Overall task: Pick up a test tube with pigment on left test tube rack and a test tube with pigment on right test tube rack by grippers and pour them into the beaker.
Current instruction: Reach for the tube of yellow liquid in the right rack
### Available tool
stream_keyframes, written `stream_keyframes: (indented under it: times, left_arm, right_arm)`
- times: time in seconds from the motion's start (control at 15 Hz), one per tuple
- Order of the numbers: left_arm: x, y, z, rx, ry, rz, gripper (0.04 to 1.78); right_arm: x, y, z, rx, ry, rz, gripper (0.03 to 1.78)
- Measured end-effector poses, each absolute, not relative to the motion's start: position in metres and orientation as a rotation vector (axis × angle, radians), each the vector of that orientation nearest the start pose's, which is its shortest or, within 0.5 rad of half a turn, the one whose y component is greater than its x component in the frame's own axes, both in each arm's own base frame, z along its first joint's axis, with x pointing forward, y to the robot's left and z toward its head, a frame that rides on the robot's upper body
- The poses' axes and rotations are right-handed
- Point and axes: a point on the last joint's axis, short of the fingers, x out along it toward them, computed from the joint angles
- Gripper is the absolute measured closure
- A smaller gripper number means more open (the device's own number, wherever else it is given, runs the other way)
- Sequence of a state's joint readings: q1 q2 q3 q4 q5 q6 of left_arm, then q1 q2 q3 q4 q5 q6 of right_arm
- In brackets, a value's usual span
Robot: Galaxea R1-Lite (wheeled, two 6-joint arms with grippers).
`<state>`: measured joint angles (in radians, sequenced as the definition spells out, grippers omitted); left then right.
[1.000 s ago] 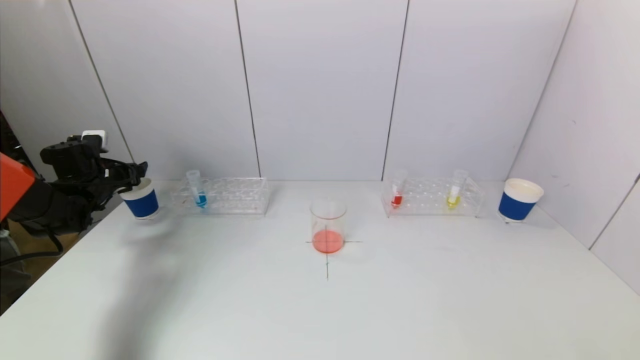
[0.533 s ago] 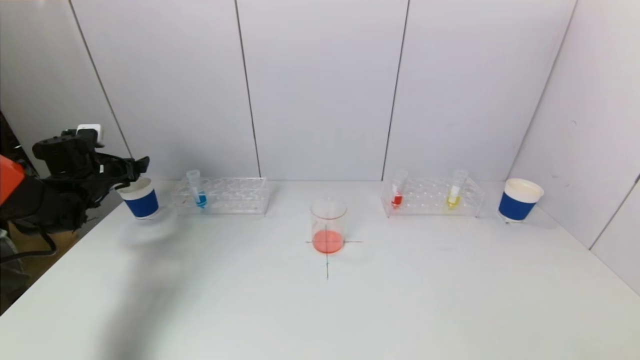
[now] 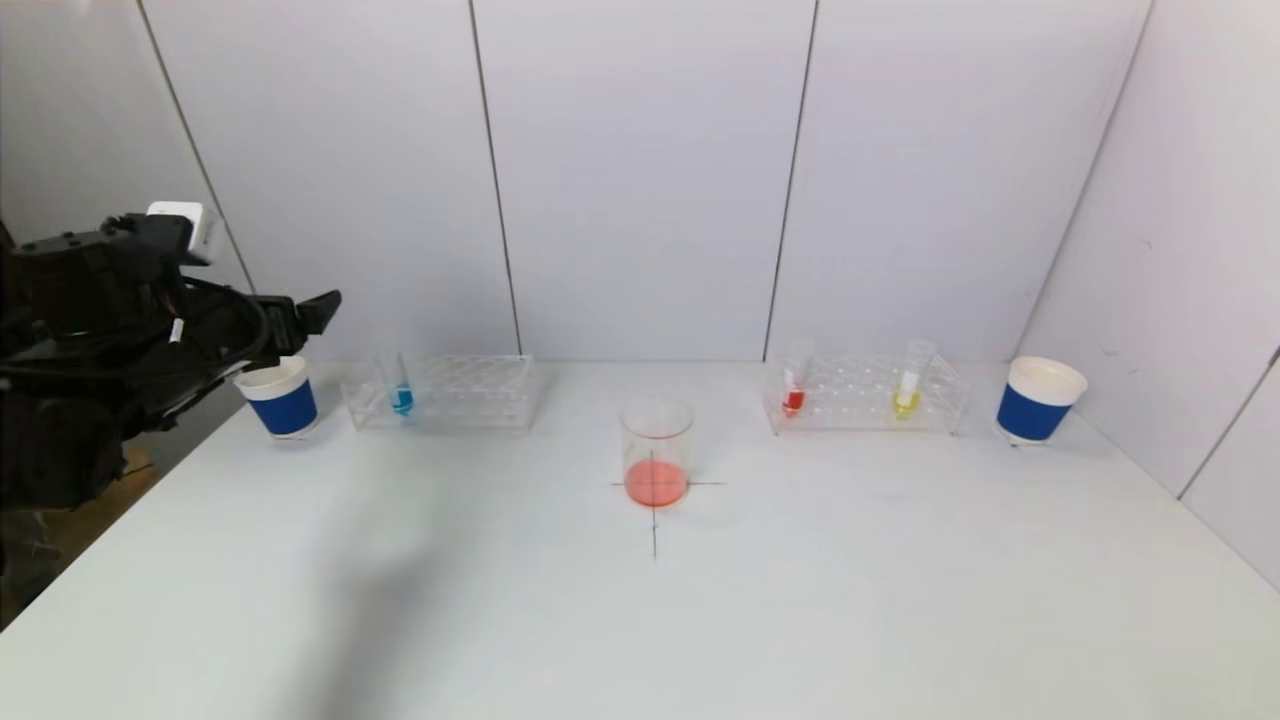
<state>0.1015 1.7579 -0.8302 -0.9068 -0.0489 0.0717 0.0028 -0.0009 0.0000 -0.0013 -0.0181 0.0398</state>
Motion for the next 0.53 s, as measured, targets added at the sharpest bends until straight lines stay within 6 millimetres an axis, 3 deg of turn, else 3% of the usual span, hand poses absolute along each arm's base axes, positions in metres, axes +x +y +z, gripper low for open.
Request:
stream_keyframes:
  times: [0.2, 0.53]
  left_arm:
    - [0.267, 0.011, 0.207, 0.074, 0.007, -0.002, 0.06]
    - [0.175, 0.001, 0.196, 0.085, -0.007, -0.036, 0.06]
  right_arm:
    - [-0.023, 0.000, 0.076, 0.040, -0.003, -0.015, 0.04]
    - [-0.023, 0.000, 0.076, 0.040, -0.003, -0.015, 0.04]
